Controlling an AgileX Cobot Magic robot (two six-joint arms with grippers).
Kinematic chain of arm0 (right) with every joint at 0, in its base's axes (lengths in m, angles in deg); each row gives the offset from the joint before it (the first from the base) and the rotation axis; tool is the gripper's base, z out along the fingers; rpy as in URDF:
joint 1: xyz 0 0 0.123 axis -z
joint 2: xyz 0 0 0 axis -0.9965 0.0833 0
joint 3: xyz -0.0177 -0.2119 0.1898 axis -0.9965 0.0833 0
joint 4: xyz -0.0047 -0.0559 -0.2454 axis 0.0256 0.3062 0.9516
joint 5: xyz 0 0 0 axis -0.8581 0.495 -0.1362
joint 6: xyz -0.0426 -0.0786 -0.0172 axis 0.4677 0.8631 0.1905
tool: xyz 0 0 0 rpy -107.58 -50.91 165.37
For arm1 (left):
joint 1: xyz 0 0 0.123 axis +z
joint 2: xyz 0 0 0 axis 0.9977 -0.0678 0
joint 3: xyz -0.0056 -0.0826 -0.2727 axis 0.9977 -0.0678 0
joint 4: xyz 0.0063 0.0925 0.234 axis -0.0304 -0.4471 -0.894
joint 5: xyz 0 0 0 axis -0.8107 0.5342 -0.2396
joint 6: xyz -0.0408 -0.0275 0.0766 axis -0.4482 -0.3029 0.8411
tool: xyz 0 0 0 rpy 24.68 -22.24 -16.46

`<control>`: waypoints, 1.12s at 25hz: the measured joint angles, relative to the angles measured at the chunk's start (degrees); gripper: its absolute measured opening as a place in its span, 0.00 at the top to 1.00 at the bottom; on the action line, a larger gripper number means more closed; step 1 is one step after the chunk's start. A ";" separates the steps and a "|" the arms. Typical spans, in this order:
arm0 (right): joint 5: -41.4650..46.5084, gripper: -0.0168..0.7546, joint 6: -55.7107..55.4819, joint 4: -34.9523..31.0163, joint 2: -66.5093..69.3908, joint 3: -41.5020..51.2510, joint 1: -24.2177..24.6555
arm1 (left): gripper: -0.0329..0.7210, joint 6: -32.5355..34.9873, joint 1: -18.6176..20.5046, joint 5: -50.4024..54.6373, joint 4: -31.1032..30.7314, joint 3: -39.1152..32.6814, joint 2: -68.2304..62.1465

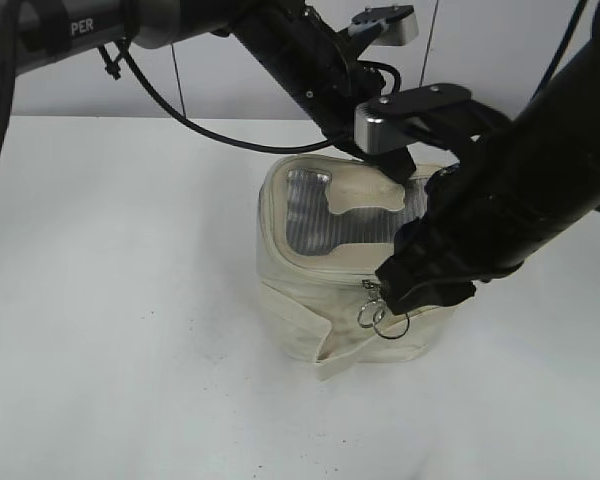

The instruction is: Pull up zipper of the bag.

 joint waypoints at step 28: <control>22.69 0.27 -10.43 15.79 -38.18 5.22 20.64 | 0.35 -37.63 -0.04 4.03 -48.17 -4.48 36.29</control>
